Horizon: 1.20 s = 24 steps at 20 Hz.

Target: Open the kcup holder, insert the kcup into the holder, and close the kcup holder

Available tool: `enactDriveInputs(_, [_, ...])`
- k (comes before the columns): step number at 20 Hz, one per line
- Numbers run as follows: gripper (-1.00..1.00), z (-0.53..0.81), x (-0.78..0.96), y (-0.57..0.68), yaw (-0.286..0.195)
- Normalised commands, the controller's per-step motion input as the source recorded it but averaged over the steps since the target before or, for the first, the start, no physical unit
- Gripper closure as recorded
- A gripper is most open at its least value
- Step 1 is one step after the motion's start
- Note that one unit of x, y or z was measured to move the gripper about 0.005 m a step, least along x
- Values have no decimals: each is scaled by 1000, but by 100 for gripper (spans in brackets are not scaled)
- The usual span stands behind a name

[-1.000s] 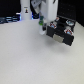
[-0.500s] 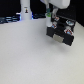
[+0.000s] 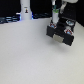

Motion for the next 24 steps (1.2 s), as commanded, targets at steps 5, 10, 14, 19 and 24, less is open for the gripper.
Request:
enactDriveInputs(5, [100,17,22,636,41])
enactDriveInputs(10, [100,-42,82,545,50])
enactDriveInputs(14, [100,-85,261,328,48])
enactDriveInputs(19, [100,-137,142,63,10])
enactDriveInputs(24, [100,-73,185,68,2])
